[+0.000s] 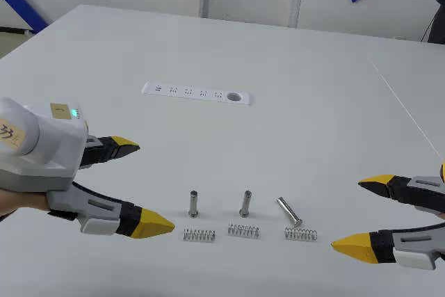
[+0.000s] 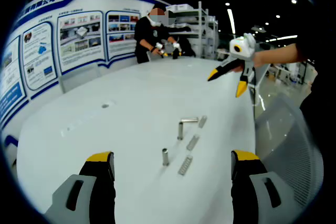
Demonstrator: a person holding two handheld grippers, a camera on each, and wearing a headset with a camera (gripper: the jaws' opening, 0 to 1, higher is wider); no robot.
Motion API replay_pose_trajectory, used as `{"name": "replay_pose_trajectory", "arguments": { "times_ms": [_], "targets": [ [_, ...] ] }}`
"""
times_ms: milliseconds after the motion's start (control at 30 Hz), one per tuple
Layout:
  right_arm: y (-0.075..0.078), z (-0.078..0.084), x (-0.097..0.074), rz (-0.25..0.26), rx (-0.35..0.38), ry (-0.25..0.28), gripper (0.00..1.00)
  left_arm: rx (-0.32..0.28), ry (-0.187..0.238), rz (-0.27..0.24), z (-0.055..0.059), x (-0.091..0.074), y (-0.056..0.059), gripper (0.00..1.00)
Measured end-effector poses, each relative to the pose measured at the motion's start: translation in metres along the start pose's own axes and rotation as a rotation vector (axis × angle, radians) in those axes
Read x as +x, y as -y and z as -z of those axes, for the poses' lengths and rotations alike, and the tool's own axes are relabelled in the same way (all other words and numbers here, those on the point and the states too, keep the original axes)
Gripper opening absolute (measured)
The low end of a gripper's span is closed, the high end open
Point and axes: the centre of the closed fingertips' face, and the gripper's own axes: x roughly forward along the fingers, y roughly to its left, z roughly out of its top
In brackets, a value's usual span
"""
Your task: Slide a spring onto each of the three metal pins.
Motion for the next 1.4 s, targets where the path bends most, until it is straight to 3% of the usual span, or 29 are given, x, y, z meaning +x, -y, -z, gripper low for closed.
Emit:
{"name": "replay_pose_trajectory", "arguments": {
  "times_ms": [533,1400],
  "targets": [
    [0.007,-0.004,-0.013,0.030,0.051,0.031,0.71,0.009,0.011,0.011,-0.006,0.004,0.006,0.94],
    [0.000,-0.001,-0.002,-0.004,0.053,0.012,0.70,-0.002,0.009,0.015,-0.002,0.006,0.004,0.93]
  ]
}}
